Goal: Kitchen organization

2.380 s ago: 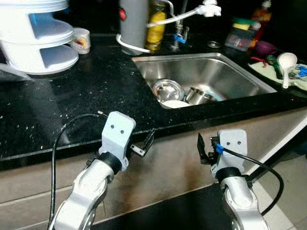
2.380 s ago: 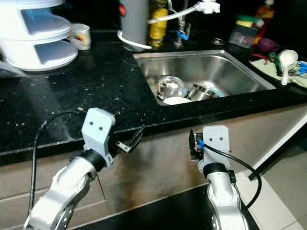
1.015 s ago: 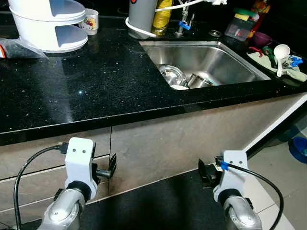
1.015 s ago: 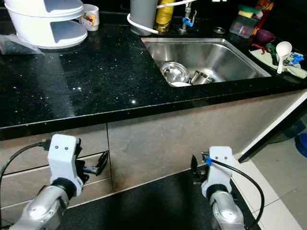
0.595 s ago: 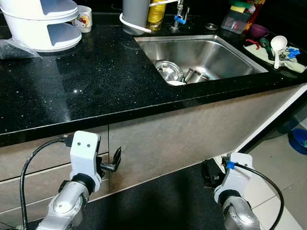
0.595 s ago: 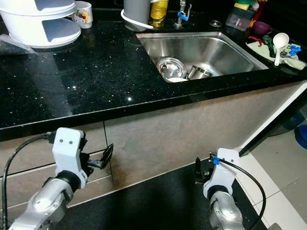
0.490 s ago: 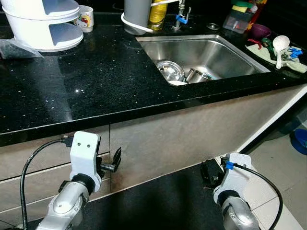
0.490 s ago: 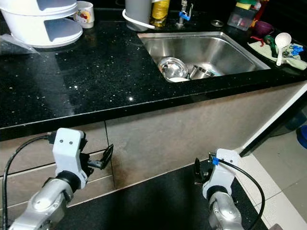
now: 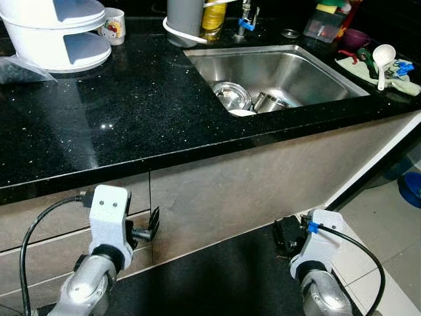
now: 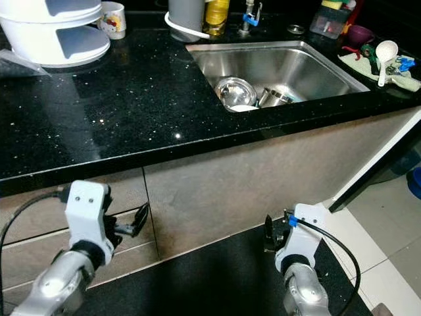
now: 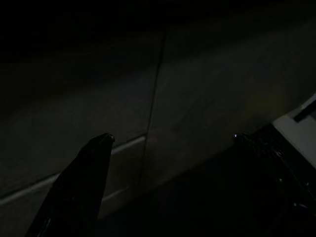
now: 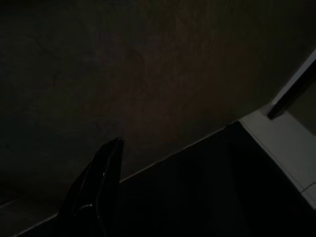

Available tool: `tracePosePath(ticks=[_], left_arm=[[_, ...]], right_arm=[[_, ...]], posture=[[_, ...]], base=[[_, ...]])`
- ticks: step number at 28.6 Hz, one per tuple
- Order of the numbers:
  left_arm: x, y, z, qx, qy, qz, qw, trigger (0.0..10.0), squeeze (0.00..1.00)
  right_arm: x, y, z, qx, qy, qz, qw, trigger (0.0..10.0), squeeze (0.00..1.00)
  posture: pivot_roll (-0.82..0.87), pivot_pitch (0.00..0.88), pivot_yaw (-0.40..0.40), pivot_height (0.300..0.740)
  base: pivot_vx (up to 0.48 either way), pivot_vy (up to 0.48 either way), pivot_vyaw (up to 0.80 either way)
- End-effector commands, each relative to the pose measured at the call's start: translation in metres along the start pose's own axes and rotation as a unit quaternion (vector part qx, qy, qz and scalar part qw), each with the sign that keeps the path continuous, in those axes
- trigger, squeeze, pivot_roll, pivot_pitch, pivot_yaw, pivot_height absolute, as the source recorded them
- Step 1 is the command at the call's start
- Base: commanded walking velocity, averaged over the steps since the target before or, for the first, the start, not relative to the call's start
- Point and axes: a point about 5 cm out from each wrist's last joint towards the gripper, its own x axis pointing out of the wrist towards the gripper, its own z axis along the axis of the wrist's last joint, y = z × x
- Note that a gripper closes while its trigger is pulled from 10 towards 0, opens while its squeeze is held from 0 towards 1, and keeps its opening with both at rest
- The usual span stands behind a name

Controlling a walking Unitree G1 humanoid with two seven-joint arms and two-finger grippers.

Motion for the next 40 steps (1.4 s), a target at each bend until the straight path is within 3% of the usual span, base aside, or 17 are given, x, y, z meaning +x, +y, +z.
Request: tracePosePath(ticks=[1,6,11,27,32,40], left_arm=[[-0.006,-0.002,0.001,-0.008,0.000,0.002,1.000,10.0,0.00],[-0.011,-0.004,-0.001,-0.006,0.003,-0.012,1.000,10.0,0.00],[-0.003,-0.007,-0.001,-0.005,-0.001,-0.019,1.000,10.0,0.00],[0.000,-0.006,0.001,-0.003,-0.003,-0.006,1.000,10.0,0.00],[0.000,-0.005,0.002,0.002,-0.004,-0.001,1.000,10.0,0.00],[0.001,-0.005,0.002,0.004,-0.005,-0.004,1.000,10.0,0.00]], right_arm=[[-0.009,-0.002,0.006,-0.018,-0.012,0.007,1.000,10.0,0.00],[-0.012,-0.002,0.005,-0.023,-0.011,0.012,1.000,10.0,0.00],[-0.008,0.000,0.006,-0.014,-0.015,0.023,1.000,10.0,0.00],[-0.007,0.005,0.014,-0.005,-0.038,0.055,0.998,10.0,0.00],[-0.005,0.018,0.023,0.037,-0.063,0.148,0.986,10.0,0.00],[-0.002,0.020,0.041,0.075,-0.087,0.215,0.970,10.0,0.00]], posture=[[0.09,0.047,-0.140,0.740],[0.09,0.043,-0.155,0.740],[0.09,0.053,-0.155,0.740],[0.10,0.056,-0.156,0.740],[0.11,0.055,-0.152,0.740],[0.12,0.052,-0.154,0.740]], base=[[0.000,0.000,0.00],[0.000,0.000,0.00],[0.000,0.000,0.00],[0.000,0.000,0.80],[0.000,0.000,0.80],[0.000,0.000,0.80]])
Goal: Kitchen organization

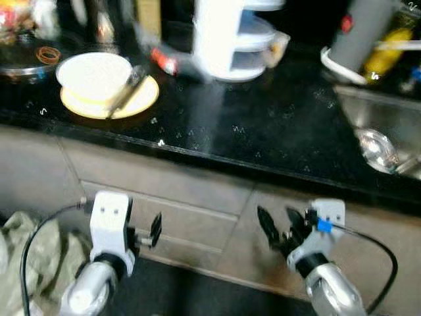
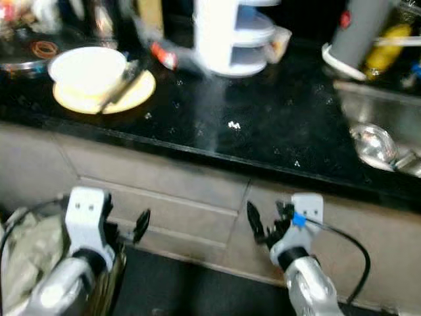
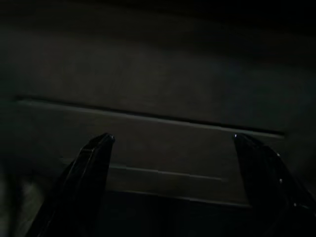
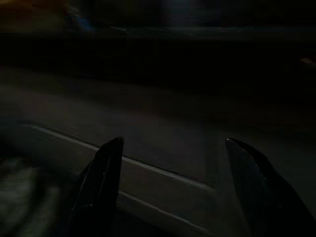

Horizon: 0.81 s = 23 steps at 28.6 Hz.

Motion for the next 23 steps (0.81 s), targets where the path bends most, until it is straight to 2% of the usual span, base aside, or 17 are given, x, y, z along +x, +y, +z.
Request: tracePosePath(ticks=[1,4,5,7,9,11,12,13,23], left_arm=[[0.001,-0.003,-0.003,0.000,0.008,-0.007,1.000,10.0,0.00],[0.001,-0.003,-0.003,0.000,0.007,-0.008,1.000,10.0,0.00],[0.002,-0.003,-0.003,0.000,0.007,-0.008,1.000,10.0,0.00],[0.002,-0.003,-0.003,0.000,0.007,-0.008,1.000,10.0,0.00],[0.002,-0.003,-0.003,0.000,0.007,-0.008,1.000,10.0,0.00],[0.002,-0.004,-0.003,0.002,0.006,-0.010,1.000,10.0,0.00],[0.002,-0.004,-0.003,0.002,0.006,-0.010,1.000,10.0,0.00],[0.003,-0.004,-0.002,0.007,0.004,-0.013,1.000,10.0,0.00],[0.004,-0.003,-0.001,0.012,0.000,-0.014,1.000,10.0,0.00]], right_arm=[[-0.003,-0.005,0.007,0.008,-0.008,0.013,1.000,10.0,0.00],[-0.001,-0.004,0.010,0.014,-0.013,0.023,1.000,10.0,0.00],[0.001,0.001,0.017,0.031,-0.024,0.060,0.997,10.0,0.00],[0.002,0.004,0.020,0.038,-0.026,0.078,0.996,10.0,0.00],[0.002,0.004,0.020,0.038,-0.026,0.078,0.996,10.0,0.00],[0.001,0.014,0.023,0.054,-0.022,0.137,0.989,10.0,0.00],[0.001,0.014,0.023,0.054,-0.022,0.137,0.989,10.0,0.00],[-0.001,0.026,0.025,0.072,-0.017,0.189,0.979,10.0,0.00],[0.002,0.042,0.036,0.095,-0.028,0.245,0.964,10.0,0.00]], posture=[[0.12,0.052,-0.154,0.740],[0.12,0.051,-0.155,0.740],[0.12,0.052,-0.155,0.740],[0.12,0.052,-0.155,0.740],[0.12,0.052,-0.155,0.740],[0.12,0.051,-0.154,0.740],[0.12,0.051,-0.154,0.740],[0.12,0.051,-0.152,0.740],[0.13,0.050,-0.152,0.740]], base=[[0.000,0.000,0.80],[0.000,0.000,0.80],[0.000,0.000,0.80],[0.000,0.000,0.80],[0.000,0.000,0.80],[0.000,0.000,0.79],[0.000,0.000,0.79],[0.000,0.000,0.79],[0.000,0.000,0.79]])
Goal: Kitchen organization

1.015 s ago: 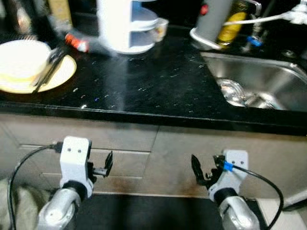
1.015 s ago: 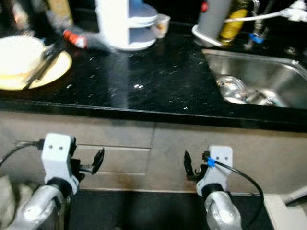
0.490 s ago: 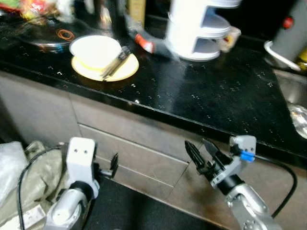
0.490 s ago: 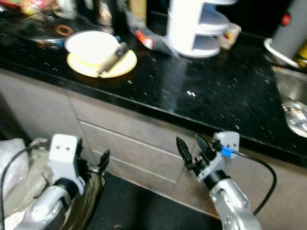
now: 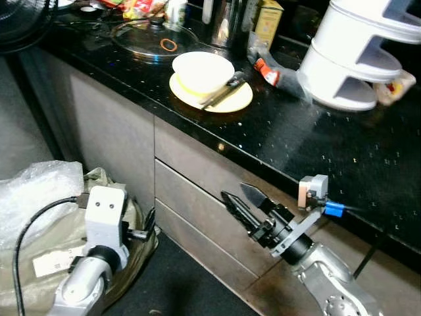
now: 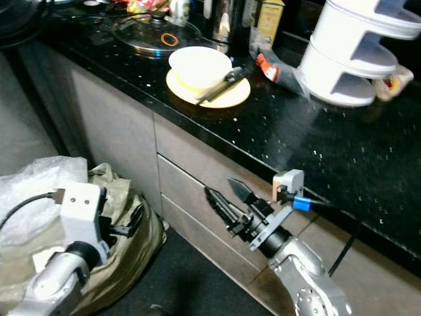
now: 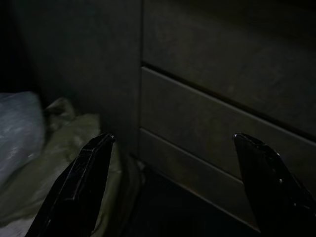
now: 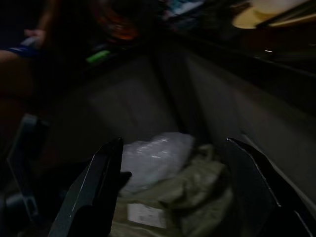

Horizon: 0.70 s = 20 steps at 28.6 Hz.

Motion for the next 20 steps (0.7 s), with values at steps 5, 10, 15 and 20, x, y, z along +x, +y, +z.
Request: tracePosePath(ticks=[5,10,15,20], left_arm=[[0.002,-0.004,0.001,0.005,-0.007,-0.011,1.000,10.0,0.00],[0.004,-0.003,0.002,0.009,-0.018,-0.010,1.000,10.0,0.00],[0.004,-0.003,0.004,0.006,-0.025,-0.009,1.000,10.0,0.00],[0.005,-0.004,0.005,0.010,-0.031,-0.015,0.999,10.0,0.00]], right_arm=[[0.002,0.005,0.005,0.014,-0.002,0.023,1.000,10.0,0.00],[0.006,0.005,0.008,0.029,-0.006,0.025,0.999,10.0,0.00],[0.011,0.007,0.015,0.045,-0.020,0.040,0.998,10.0,0.00],[0.014,0.011,0.018,0.053,-0.024,0.054,0.997,10.0,0.00]], posture=[[0.13,0.048,-0.151,0.740],[0.13,0.046,-0.157,0.740],[0.14,0.045,-0.163,0.740],[0.14,0.045,-0.161,0.740]], base=[[0.000,0.000,0.79],[0.000,0.000,0.31],[0.000,0.000,0.00],[0.000,0.000,0.00]])
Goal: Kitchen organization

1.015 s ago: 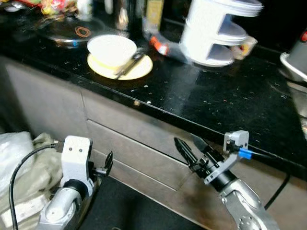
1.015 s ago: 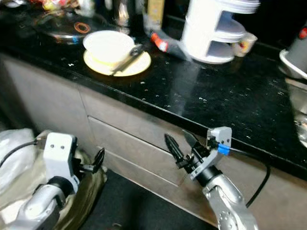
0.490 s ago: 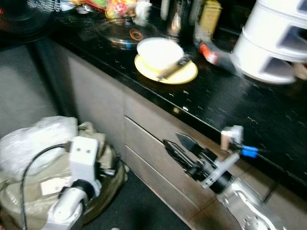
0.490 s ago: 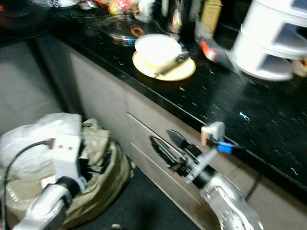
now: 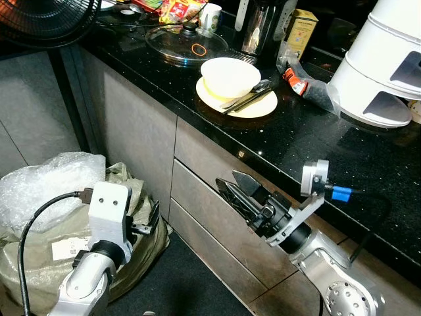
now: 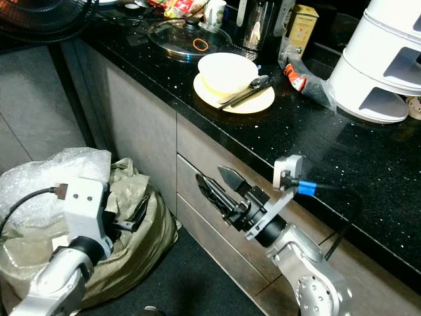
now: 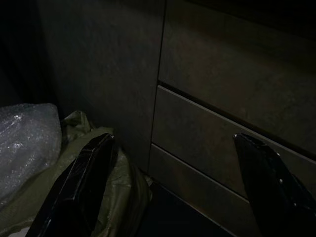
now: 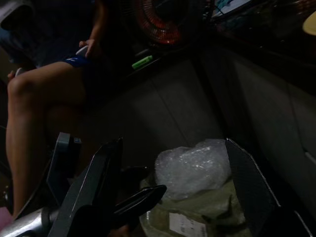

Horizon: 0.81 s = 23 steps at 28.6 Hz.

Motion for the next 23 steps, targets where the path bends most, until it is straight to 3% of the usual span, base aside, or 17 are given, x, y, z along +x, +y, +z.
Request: tracePosePath(ticks=[1,7,23], left_arm=[[0.000,-0.002,-0.005,-0.001,0.007,-0.009,1.000,10.0,0.00],[0.000,-0.003,-0.005,0.000,0.003,-0.014,1.000,10.0,0.00],[0.001,-0.004,-0.005,0.008,-0.003,-0.027,1.000,10.0,0.00]], right_arm=[[0.000,0.003,0.004,0.005,-0.007,0.008,1.000,10.0,0.00],[0.004,0.008,0.008,0.014,-0.017,0.021,1.000,10.0,0.00],[0.011,0.016,0.017,0.032,-0.035,0.057,0.997,10.0,0.00]], posture=[[0.14,0.045,-0.160,0.740],[0.14,0.041,-0.156,0.740],[0.15,0.030,-0.152,0.740]], base=[[0.000,0.000,0.00],[0.094,0.000,0.00],[0.438,0.000,0.00]])
